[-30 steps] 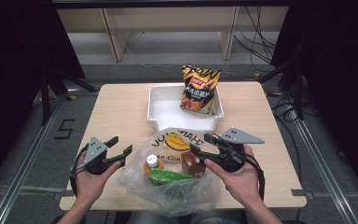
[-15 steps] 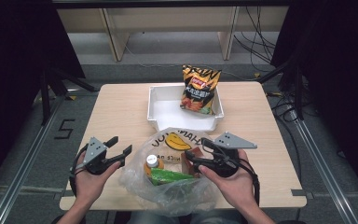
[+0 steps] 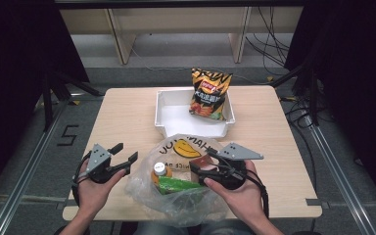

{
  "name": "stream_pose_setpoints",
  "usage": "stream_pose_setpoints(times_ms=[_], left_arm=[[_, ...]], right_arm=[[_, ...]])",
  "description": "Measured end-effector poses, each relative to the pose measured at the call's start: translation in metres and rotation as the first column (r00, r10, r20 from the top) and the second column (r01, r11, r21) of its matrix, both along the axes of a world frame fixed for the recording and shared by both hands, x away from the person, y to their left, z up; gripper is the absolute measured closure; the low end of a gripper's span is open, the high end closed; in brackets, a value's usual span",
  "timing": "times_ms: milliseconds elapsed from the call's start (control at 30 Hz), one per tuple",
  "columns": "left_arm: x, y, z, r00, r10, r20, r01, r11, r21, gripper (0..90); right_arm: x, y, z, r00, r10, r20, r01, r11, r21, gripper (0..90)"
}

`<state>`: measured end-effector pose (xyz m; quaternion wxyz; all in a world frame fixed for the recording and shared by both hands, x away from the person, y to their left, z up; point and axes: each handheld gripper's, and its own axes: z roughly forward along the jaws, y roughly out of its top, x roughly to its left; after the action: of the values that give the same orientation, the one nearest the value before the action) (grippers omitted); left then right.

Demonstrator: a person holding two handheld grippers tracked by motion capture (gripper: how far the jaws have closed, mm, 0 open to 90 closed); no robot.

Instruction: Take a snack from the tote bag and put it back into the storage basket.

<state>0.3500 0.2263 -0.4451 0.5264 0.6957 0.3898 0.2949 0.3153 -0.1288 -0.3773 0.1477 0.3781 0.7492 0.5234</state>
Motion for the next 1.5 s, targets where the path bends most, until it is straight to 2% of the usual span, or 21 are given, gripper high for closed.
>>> stream_pose_setpoints(times_ms=[100, 133, 200, 300, 333, 367, 400, 500, 567, 700, 767, 867, 933, 967, 1000, 1033, 1133, 1167, 1267, 1300, 1500], left_arm=[[0.001, 0.0, 0.0, 1.0, 0.001, 0.001, -0.001, 1.0, -0.002, 35.2], [0.0, 0.0, 0.0, 1.0, 0.002, 0.0, -0.002, 1.0, -0.005, 35.2], [0.0, 0.001, 0.0, 1.0, 0.003, -0.001, -0.003, 1.0, -0.004, 35.2], [0.001, 0.002, 0.0, 1.0, -0.004, 0.005, 0.004, 0.9999, -0.01, 35.2], [0.001, 0.002, 0.0, 1.0, -0.004, 0.007, 0.004, 0.9999, -0.011, 35.2], [0.0, 0.002, 0.0, 1.0, 0.003, -0.001, -0.003, 1.0, -0.004, 35.2], [0.0, 0.002, 0.0, 1.0, 0.002, 0.002, -0.002, 1.0, -0.001, 35.2], [0.0, 0.002, 0.0, 1.0, 0.001, 0.002, -0.001, 1.0, -0.001, 35.2], [0.001, 0.002, 0.0, 0.9999, -0.006, 0.008, 0.006, 1.0, -0.006, 35.2], [0.001, 0.002, 0.0, 0.9999, -0.007, 0.009, 0.007, 1.0, -0.006, 35.2], [0.001, 0.002, 0.0, 1.0, -0.005, 0.008, 0.006, 1.0, -0.007, 35.2], [0.001, 0.002, 0.0, 1.0, -0.005, 0.006, 0.005, 1.0, -0.003, 35.2], [0.0, 0.002, 0.0, 1.0, 0.0, -0.002, 0.0, 1.0, -0.002, 35.2], [0.0, 0.002, 0.0, 1.0, 0.0, -0.001, 0.0, 1.0, -0.002, 35.2], [0.001, 0.002, 0.0, 1.0, -0.003, 0.002, 0.003, 1.0, -0.004, 35.2], [0.001, 0.002, 0.0, 0.9999, -0.008, 0.008, 0.008, 1.0, -0.006, 35.2], [0.001, 0.002, -0.001, 1.0, -0.004, 0.004, 0.004, 1.0, -0.009, 35.2], [0.0, 0.003, 0.0, 1.0, 0.002, -0.002, -0.002, 1.0, -0.003, 35.2], [0.0, 0.003, 0.0, 1.0, 0.001, -0.002, -0.001, 1.0, -0.004, 35.2], [0.0, 0.003, 0.0, 1.0, 0.002, -0.002, -0.002, 1.0, -0.005, 35.2], [0.001, 0.002, -0.001, 1.0, 0.002, -0.005, -0.002, 0.9999, -0.011, 35.2]], right_arm=[[-0.002, 0.001, -0.001, 0.9999, -0.012, -0.01, 0.012, 1.0, -0.01, 25.7], [-0.001, 0.002, -0.002, 1.0, 0.003, 0.008, -0.003, 1.0, -0.01, 25.7], [-0.001, 0.002, -0.003, 0.9999, -0.004, -0.012, 0.004, 1.0, -0.006, 25.3], [-0.001, 0.003, -0.005, 1.0, 0.004, -0.001, -0.004, 1.0, -0.018, 24.6], [-0.002, 0.004, -0.006, 0.9999, -0.009, -0.013, 0.009, 1.0, -0.009, 24.5], [-0.002, 0.003, -0.006, 0.9999, -0.011, -0.013, 0.01, 1.0, -0.024, 24.3], [-0.004, 0.005, -0.006, 0.9995, -0.011, -0.031, 0.011, 1.0, -0.008, 23.9], [-0.001, 0.004, -0.008, 1.0, 0.002, -0.001, -0.002, 0.999, -0.036, 23.6], [-0.002, 0.006, -0.01, 0.9998, -0.006, -0.019, 0.006, 1.0, -0.023, 23.3], [-0.002, 0.006, -0.013, 0.9997, -0.004, -0.024, 0.003, 0.999, -0.039, 23.4], [-0.001, 0.006, -0.015, 0.9999, 0.004, -0.009, -0.005, 0.998, -0.063, 23.5], [-0.002, 0.006, -0.017, 0.9992, -0.004, -0.039, 0.003, 0.999, -0.045, 23.7], [0.001, 0.006, -0.019, 0.9998, -0.007, -0.016, 0.006, 0.998, -0.069, 23.9], [0.001, 0.006, -0.02, 0.9997, -0.005, -0.023, 0.004, 0.998, -0.061, 23.9], [0.001, 0.004, -0.02, 0.9999, 0.007, -0.01, -0.007, 0.997, -0.082, 24.0], [0.001, 0.006, -0.021, 0.9996, 0.003, -0.027, -0.005, 0.998, -0.059, 24.1], [-0.001, 0.006, -0.021, 0.9987, -0.008, -0.05, 0.005, 0.997, -0.071, 24.3], [0.002, 0.006, -0.023, 0.9996, 0.004, -0.026, -0.006, 0.997, -0.075, 24.4], [0.002, 0.005, -0.024, 0.9998, 0.005, -0.022, -0.007, 0.997, -0.082, 24.7], [0.001, 0.006, -0.024, 0.9991, -0.003, -0.043, 0.001, 0.998, -0.063, 24.7], [0.002, 0.005, -0.026, 0.9991, -0.004, -0.043, 0.001, 0.997, -0.071, 25.6]])
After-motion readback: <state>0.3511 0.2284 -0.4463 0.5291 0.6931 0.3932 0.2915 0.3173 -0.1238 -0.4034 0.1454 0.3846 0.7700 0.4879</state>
